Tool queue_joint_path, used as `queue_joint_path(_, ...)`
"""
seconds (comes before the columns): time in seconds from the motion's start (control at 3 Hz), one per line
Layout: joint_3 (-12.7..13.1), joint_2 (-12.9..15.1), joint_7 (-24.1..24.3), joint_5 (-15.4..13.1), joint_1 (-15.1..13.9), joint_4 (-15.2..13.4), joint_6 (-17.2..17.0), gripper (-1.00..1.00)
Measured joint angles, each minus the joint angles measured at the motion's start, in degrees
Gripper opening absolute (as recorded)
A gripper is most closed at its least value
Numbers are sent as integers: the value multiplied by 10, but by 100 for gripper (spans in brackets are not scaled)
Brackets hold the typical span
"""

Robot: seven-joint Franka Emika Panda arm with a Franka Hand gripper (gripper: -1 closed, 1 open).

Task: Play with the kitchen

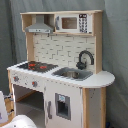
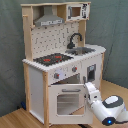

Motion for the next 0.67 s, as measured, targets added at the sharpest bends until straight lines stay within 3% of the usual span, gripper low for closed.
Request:
queue_joint_path(0.33, 10, 0, -23, 50, -2, -17, -8, 100)
queue_joint_path(0.67, 10, 0, -36, 64, -22, -46, 39, 100)
